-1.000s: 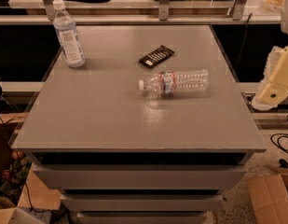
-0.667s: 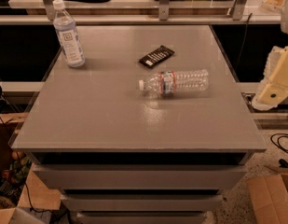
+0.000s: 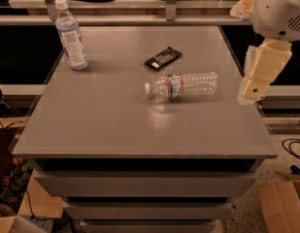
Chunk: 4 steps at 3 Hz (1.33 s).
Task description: Place water bottle upright
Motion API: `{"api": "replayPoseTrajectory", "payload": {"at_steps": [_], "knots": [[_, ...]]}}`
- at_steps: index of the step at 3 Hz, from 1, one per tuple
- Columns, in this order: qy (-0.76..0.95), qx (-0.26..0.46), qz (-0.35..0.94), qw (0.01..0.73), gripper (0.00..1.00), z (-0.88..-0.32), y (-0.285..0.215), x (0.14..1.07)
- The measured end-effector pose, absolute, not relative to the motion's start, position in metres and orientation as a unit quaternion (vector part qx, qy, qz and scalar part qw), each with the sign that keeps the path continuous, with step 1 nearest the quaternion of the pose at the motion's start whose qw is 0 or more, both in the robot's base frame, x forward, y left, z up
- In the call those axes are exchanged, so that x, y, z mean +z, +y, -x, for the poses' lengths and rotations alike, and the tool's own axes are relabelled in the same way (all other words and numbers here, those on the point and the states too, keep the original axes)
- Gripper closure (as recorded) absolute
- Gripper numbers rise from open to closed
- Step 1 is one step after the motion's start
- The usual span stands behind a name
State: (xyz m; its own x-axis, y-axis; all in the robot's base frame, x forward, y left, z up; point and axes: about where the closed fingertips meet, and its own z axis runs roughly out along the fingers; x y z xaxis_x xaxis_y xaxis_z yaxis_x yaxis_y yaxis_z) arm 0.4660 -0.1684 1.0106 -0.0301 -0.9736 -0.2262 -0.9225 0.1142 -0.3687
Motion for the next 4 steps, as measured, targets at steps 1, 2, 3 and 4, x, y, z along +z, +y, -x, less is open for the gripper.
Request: {"api": "replayPoseTrajectory", "payload": {"at_steps": [1,2,3,4], "knots": [[0.683,-0.043,0.703,0.192,0.00,-0.494,-0.147,0.984],[0.661,-0.027,0.732,0.167,0.00,-0.516,-0.130,0.954],[0.654,-0.025,0.742,0.145,0.00,-0.532,-0.112,0.928],[0.665,-0.042,0.737,0.115,0.00,-0.542,-0.097,0.900]]}}
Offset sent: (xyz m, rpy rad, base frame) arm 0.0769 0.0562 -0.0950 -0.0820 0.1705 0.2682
